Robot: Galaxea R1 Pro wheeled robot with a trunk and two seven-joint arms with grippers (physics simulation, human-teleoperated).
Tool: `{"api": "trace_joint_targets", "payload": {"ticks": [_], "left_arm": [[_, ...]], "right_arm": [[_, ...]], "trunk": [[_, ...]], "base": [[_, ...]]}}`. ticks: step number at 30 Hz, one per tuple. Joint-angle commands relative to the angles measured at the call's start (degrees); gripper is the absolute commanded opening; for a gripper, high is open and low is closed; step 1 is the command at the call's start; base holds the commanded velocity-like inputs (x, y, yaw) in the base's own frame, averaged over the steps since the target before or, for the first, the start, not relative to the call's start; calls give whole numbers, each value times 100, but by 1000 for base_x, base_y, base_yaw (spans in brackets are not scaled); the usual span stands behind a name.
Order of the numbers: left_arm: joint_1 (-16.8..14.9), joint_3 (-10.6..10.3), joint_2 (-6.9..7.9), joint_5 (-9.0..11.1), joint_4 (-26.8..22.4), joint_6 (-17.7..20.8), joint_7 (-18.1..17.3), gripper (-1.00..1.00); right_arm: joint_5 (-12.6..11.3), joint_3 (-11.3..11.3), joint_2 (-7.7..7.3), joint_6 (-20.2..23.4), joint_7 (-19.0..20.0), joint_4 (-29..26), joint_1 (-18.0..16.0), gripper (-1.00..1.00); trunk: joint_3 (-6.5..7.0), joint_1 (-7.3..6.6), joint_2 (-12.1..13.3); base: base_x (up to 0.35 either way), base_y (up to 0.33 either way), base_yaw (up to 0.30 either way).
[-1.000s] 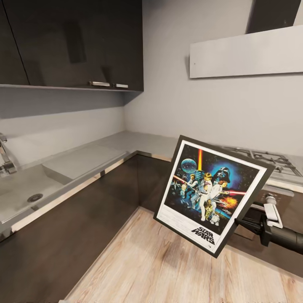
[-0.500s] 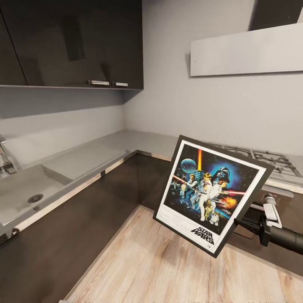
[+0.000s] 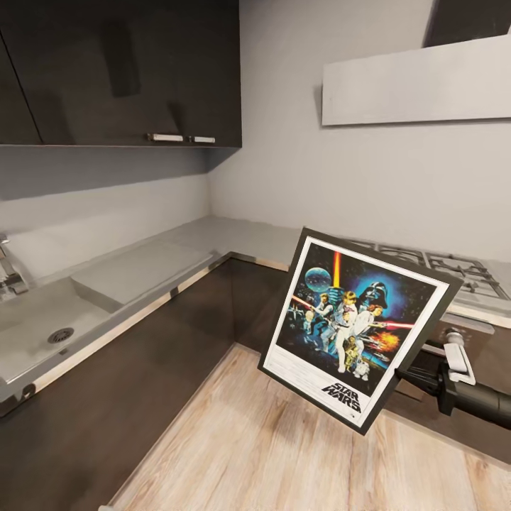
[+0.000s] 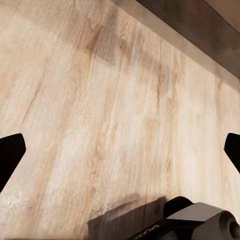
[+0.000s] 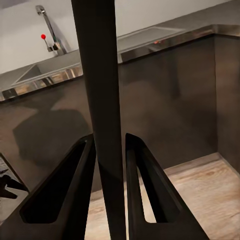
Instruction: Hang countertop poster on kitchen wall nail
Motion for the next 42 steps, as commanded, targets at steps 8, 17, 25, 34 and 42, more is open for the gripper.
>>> {"api": "trace_joint_targets", "payload": {"ticks": [8, 17, 25, 34, 42], "left_arm": [[-4, -50, -1, 43, 4, -28, 53, 100], [-4, -50, -2, 43, 4, -28, 56, 100], [-4, -50, -2, 43, 5, -28, 56, 100], [-4, -50, -2, 43, 4, -28, 56, 100], [-4, -50, -2, 43, 6, -28, 58, 100]], "right_arm": [[-9, -2, 14, 59, 31, 16, -3, -100], [-9, -2, 45, 41, 22, 51, -4, -100], [-12, -2, 54, 76, -25, 16, -5, -100], [-11, -2, 54, 77, -77, 10, -5, -100], [-10, -2, 54, 77, -85, 10, -5, -100]], "trunk": [[125, -176, 319], [286, -374, 679], [430, -550, 1000], [591, -748, 1361], [735, -923, 1682]], "base": [[0, 0, 0], [0, 0, 0], [0, 0, 0], [0, 0, 0], [0, 0, 0]]}}
